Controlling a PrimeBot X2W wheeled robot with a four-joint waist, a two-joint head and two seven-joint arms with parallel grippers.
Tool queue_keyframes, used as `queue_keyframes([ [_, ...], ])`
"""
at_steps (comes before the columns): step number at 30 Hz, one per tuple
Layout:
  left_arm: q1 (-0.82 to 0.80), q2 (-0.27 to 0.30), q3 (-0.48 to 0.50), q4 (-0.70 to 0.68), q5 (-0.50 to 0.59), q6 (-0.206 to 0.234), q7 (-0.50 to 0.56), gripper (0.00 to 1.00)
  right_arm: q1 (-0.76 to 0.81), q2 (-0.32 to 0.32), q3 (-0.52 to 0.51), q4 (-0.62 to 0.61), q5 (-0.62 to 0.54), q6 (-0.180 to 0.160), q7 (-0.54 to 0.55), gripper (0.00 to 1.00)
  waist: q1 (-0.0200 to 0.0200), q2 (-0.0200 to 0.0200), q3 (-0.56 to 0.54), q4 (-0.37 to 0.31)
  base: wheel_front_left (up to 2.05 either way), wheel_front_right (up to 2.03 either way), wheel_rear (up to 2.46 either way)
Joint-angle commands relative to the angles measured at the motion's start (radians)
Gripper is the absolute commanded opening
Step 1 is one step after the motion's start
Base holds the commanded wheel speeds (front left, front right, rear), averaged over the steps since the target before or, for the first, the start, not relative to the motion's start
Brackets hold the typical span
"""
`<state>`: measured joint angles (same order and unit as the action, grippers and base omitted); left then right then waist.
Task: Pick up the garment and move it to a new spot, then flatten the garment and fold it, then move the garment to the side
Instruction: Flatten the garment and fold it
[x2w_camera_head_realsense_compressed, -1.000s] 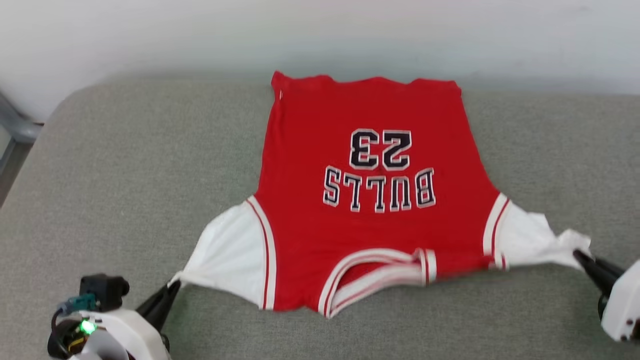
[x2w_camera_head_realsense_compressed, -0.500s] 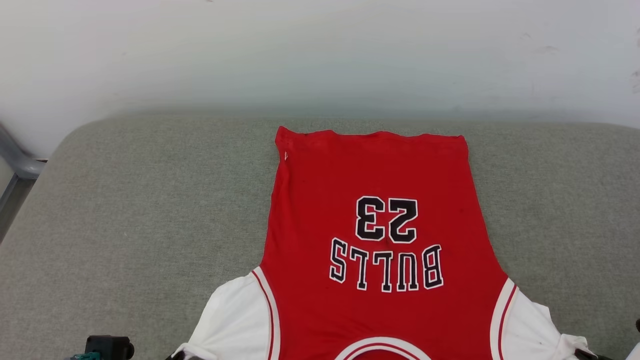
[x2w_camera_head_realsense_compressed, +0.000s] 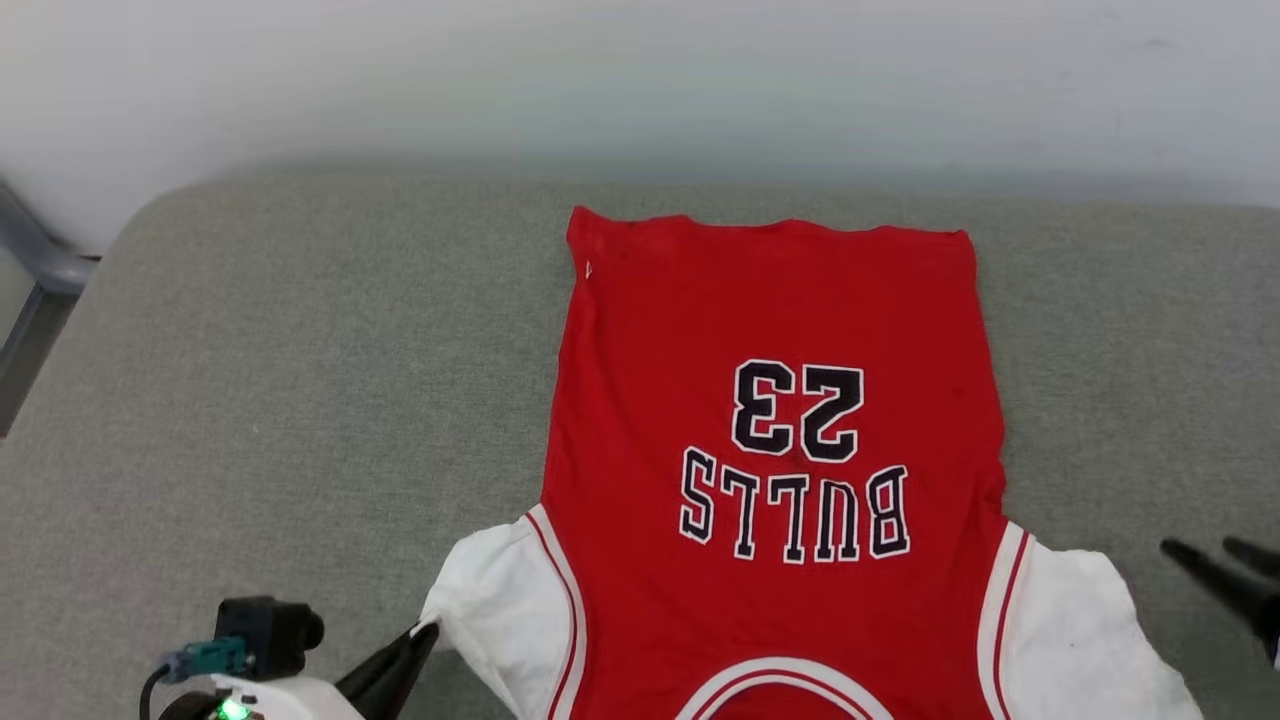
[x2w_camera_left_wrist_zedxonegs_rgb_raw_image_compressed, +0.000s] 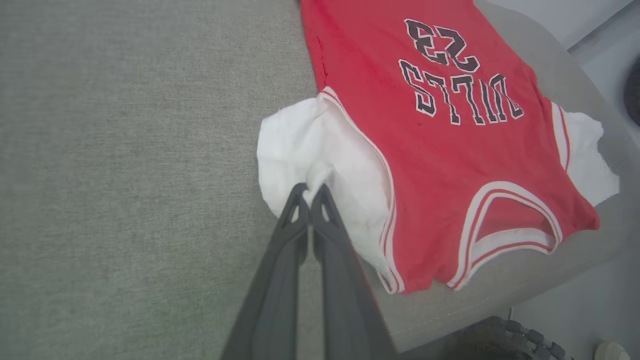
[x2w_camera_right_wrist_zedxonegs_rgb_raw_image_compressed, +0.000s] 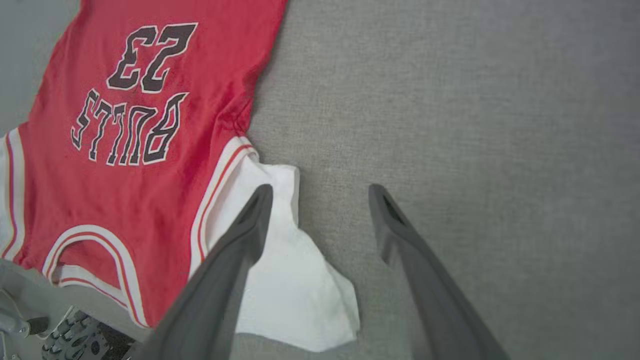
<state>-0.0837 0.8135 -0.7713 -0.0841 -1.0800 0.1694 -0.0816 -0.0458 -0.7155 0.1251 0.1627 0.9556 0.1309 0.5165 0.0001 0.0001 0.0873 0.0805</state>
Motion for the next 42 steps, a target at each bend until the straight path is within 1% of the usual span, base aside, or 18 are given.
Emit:
queue_keyframes([
  [1,-0.021,0.006,0.002,-0.036,0.002,0.011,0.017,0.0,-0.043,0.006,-0.021,-0.022,0.002,-0.001,0.024,1.0,-0.0001,-0.0001,0.043,0.032,0.0,0.0,0.0],
  [4,-0.038,0.026,-0.007,-0.136,-0.002,0.027,0.073,0.0,-0.129,0.02,-0.065,-0.061,-0.014,0.0,0.113,1.0,-0.0001,-0.0001,0.1,0.07,0.0,0.0,0.0],
  [8,-0.069,0.057,-0.018,-0.25,0.027,0.056,0.134,0.0,-0.275,0.051,-0.111,-0.082,-0.089,-0.001,0.268,1.0,-0.0001,-0.0001,0.178,0.128,0.0,0.0,0.0],
  [11,-0.087,0.067,-0.021,-0.319,0.041,0.074,0.159,0.0,-0.393,0.091,-0.15,-0.074,-0.179,-0.001,0.389,1.0,-0.0001,-0.0001,0.239,0.173,0.0,0.0,0.0],
  [15,-0.116,0.074,-0.028,-0.382,0.073,0.086,0.185,0.0,-0.548,0.137,-0.196,-0.038,-0.313,-0.001,0.527,1.0,-0.0001,-0.0001,0.309,0.232,0.0,0.0,0.0],
  [19,-0.145,0.066,-0.039,-0.425,0.102,0.083,0.2,0.0,-0.678,0.166,-0.242,0.0,-0.424,-0.001,0.63,1.0,-0.0001,-0.0001,0.371,0.284,0.0,0.0,0.0],
  [20,-0.152,0.062,-0.042,-0.433,0.109,0.08,0.202,0.0,-0.707,0.165,-0.254,0.008,-0.449,-0.001,0.651,1.0,-0.0001,-0.0001,0.386,0.297,0.0,0.0,0.0],
  [24,-0.175,0.045,-0.048,-0.45,0.124,0.075,0.207,0.0,-0.793,0.161,-0.288,0.051,-0.536,-0.001,0.699,1.0,-0.0001,-0.0001,0.43,0.339,0.0,0.0,0.0],
  [29,-0.196,0.025,-0.055,-0.446,0.136,0.059,0.206,0.0,-0.848,0.146,-0.322,0.091,-0.622,-0.001,0.73,1.0,-0.0001,-0.0001,0.469,0.379,0.0,0.0,0.0],
  [35,-0.204,0.007,-0.061,-0.424,0.134,0.042,0.195,0.0,-0.854,0.161,-0.357,0.11,-0.671,-0.001,0.75,1.0,-0.0001,-0.0001,0.49,0.403,0.0,0.0,0.0],
  [39,-0.209,0.001,-0.063,-0.405,0.129,0.028,0.186,0.0,-0.811,0.176,-0.344,0.11,-0.675,0.0,0.772,1.0,-0.0001,-0.0001,0.498,0.413,0.0,0.0,0.0],
  [40,-0.21,0.0,-0.063,-0.4,0.128,0.024,0.185,0.0,-0.799,0.175,-0.338,0.111,-0.673,0.0,0.779,0.98,-0.0001,-0.0001,0.499,0.415,0.0,0.0,0.0],
  [41,-0.211,-0.002,-0.064,-0.396,0.128,0.023,0.184,0.0,-0.79,0.172,-0.334,0.113,-0.672,0.0,0.784,0.44,-0.0001,-0.0001,0.5,0.416,0.0,0.0,0.0],
  [42,-0.211,-0.005,-0.064,-0.391,0.127,0.02,0.183,0.0,-0.781,0.166,-0.327,0.116,-0.671,0.0,0.788,0.0,-0.0001,-0.0001,0.5,0.418,0.0,0.0,0.0],
])
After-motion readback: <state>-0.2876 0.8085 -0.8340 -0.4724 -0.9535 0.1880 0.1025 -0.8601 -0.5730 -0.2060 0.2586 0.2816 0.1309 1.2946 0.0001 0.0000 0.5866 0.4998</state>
